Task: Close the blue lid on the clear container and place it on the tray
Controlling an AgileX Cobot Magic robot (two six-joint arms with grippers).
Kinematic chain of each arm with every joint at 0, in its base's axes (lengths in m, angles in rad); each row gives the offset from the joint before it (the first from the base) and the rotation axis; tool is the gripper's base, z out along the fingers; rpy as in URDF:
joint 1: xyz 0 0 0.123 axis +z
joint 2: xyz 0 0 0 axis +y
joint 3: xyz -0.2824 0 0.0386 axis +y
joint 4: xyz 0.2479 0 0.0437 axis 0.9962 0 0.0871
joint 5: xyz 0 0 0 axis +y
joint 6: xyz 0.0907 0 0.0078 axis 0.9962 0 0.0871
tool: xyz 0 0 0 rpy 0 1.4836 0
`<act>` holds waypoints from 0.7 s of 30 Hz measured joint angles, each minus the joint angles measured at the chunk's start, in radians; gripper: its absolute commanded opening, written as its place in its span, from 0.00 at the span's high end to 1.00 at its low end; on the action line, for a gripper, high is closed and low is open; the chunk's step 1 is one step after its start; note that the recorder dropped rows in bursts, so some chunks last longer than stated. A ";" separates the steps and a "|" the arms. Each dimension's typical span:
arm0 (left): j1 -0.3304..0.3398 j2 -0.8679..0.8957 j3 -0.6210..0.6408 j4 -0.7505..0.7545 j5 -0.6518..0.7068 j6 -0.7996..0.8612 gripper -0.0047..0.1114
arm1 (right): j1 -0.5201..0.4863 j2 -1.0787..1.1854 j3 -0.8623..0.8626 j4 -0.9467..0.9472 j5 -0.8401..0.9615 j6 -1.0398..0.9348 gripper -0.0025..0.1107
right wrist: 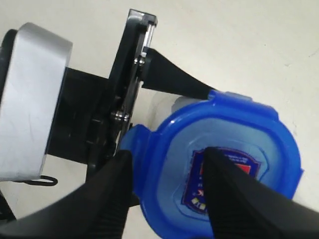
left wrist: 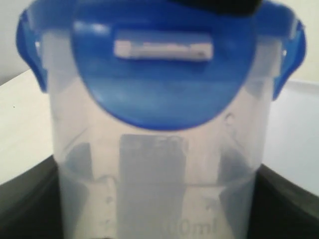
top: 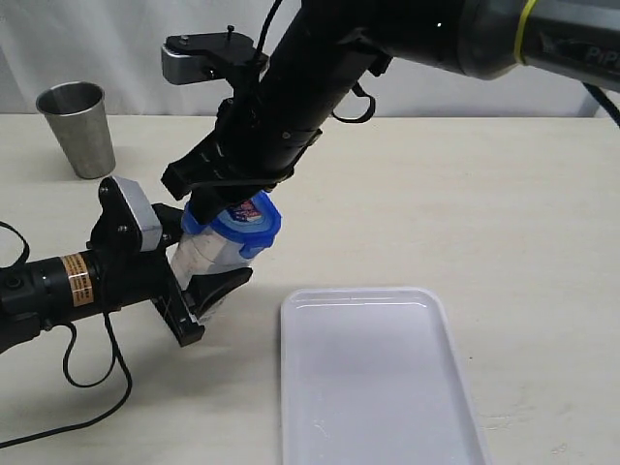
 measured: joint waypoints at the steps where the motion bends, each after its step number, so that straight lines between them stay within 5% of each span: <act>1: 0.000 0.000 0.000 0.000 0.000 0.000 0.96 | 0.006 0.001 0.000 -0.015 0.000 0.014 0.60; 14: 0.000 0.000 0.000 -0.018 0.059 0.000 0.96 | 0.197 0.025 -0.014 -0.547 -0.044 0.312 0.62; 21: 0.000 0.000 0.000 -0.032 0.072 0.000 0.96 | 0.229 0.027 -0.014 -0.616 -0.037 0.323 0.85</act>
